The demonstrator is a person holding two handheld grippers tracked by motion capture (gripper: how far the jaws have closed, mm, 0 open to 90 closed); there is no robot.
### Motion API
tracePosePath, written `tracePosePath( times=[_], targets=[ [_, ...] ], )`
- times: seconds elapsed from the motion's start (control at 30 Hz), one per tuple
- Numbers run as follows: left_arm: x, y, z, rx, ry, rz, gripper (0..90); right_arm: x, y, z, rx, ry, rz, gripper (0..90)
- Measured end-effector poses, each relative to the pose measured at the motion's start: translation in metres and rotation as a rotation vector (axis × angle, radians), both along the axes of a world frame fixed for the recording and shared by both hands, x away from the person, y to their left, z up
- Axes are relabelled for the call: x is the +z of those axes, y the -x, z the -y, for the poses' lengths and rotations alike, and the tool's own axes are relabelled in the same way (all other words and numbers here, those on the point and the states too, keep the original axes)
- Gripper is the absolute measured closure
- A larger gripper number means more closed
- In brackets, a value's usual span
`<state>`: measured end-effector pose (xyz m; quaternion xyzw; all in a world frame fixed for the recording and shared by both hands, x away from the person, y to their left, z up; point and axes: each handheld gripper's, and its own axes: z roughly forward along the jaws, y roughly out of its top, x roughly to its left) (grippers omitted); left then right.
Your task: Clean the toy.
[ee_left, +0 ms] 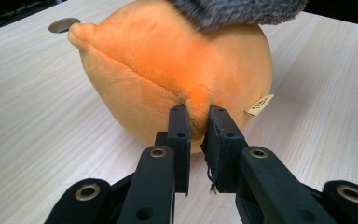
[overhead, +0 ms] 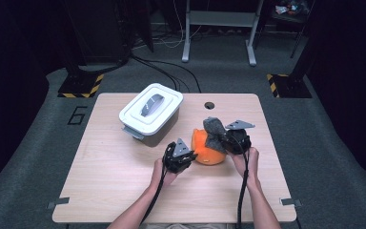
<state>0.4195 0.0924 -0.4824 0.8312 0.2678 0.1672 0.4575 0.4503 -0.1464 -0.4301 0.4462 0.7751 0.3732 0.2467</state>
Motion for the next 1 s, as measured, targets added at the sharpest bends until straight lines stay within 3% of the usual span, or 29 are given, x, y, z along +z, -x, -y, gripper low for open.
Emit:
tracePosePath(
  times=[0.23, 0.5, 0.83, 1.0],
  targets=[
    [-0.001, -0.001, 0.0, 0.003, 0.007, -0.003, 80.3, -0.014, -0.001, 0.026, -0.059, -0.029, -0.054, 75.1],
    [-0.001, 0.0, 0.001, 0.004, 0.009, 0.0, 80.2, -0.032, -0.001, 0.042, -0.103, -0.052, -0.109, 75.1],
    [-0.002, -0.001, 0.0, 0.007, 0.0, 0.002, 80.2, -0.064, -0.004, 0.044, -0.128, -0.012, -0.206, 75.1],
    [-0.002, -0.001, -0.001, 0.014, 0.003, 0.002, 80.2, -0.07, -0.004, 0.043, -0.119, 0.001, -0.208, 75.4]
  ],
)
